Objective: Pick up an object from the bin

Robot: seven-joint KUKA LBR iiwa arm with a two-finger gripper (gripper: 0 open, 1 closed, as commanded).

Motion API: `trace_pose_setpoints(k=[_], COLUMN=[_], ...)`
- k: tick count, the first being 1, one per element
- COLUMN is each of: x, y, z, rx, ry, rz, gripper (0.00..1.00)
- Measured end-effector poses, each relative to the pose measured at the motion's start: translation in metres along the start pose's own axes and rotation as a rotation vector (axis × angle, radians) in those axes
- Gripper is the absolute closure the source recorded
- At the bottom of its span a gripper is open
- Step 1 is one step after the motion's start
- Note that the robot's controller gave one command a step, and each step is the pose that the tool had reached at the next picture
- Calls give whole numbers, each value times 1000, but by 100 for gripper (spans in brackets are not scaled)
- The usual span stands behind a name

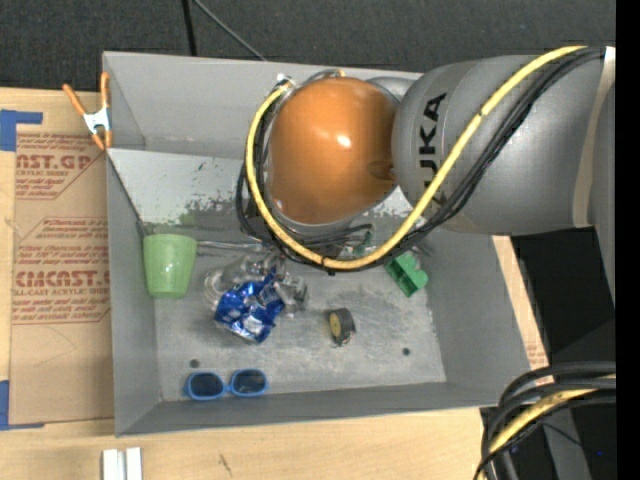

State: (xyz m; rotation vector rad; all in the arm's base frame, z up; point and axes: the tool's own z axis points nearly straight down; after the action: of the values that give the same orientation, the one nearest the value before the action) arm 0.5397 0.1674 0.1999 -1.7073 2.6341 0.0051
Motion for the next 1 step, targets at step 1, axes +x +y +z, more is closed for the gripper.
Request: trace_pose_setpoints(k=[1], x=[0], y=[0], z=[0], rx=[0], ry=[0], rz=[0], gripper=[100])
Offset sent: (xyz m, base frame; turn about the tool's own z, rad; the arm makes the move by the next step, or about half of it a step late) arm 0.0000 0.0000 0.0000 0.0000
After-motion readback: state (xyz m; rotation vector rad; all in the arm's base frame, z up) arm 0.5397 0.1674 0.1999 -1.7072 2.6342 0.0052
